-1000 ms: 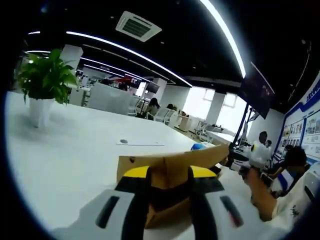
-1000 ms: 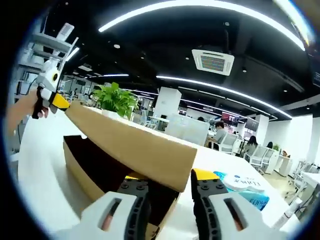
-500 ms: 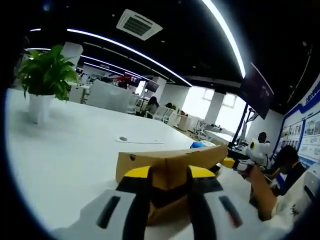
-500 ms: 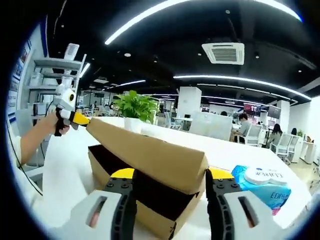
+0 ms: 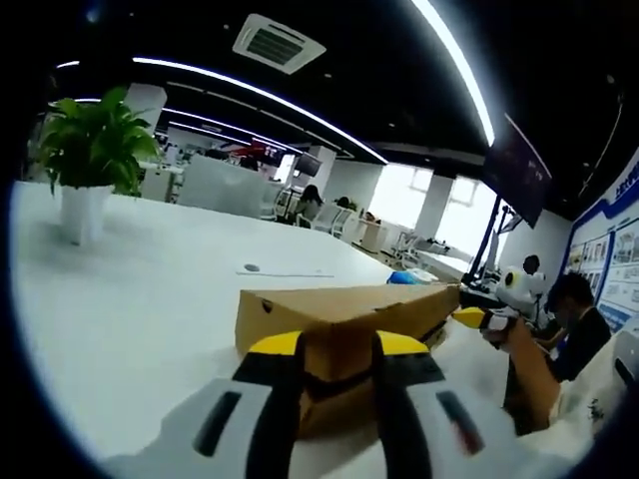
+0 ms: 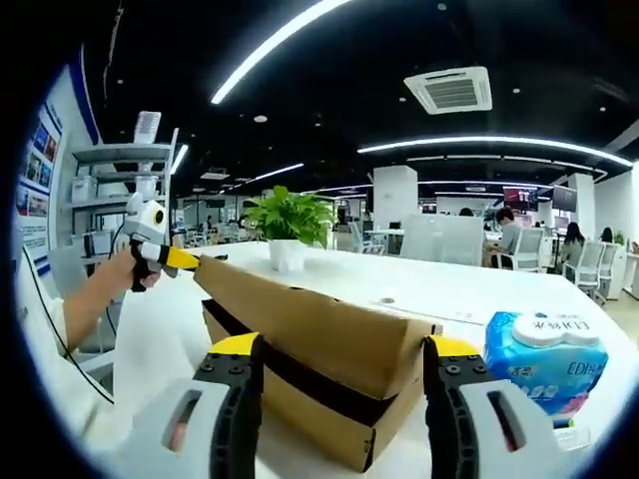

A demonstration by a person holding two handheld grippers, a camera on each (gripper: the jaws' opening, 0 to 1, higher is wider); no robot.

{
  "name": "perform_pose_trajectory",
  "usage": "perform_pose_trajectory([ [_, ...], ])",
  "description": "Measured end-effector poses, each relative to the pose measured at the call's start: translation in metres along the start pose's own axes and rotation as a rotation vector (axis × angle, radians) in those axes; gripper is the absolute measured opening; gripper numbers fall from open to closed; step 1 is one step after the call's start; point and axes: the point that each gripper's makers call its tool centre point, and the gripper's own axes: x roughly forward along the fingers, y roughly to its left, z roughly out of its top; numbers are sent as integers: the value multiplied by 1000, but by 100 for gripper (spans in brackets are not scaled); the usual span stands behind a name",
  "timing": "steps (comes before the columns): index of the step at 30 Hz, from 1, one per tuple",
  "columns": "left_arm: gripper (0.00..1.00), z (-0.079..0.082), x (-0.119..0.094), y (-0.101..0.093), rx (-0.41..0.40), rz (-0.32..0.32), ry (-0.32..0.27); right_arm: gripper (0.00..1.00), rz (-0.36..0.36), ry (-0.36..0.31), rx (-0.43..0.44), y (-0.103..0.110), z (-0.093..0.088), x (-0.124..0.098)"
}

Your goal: Operate the shoe box by opening the lid, removing the specified soft item, and placing it in the target area until the item is outside and the box remains undamaged.

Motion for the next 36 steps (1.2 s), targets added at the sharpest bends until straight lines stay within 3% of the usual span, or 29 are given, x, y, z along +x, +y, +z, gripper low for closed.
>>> perform_pose_trajectory([
  [6,27,-9,1,3,27,19,24,63,-17,-20,50,-1,-6,-2],
  [19,28,-29,7,8,45,41,57,61,-64,20,-37,0,-27,-1],
  [28,29,-33,6,9,25,33,43,60,-56,-25,23,-3,-29,-2],
  [36,28,-42,8,16,22,38,33,59,-73,6,-31,-2,-39,0],
])
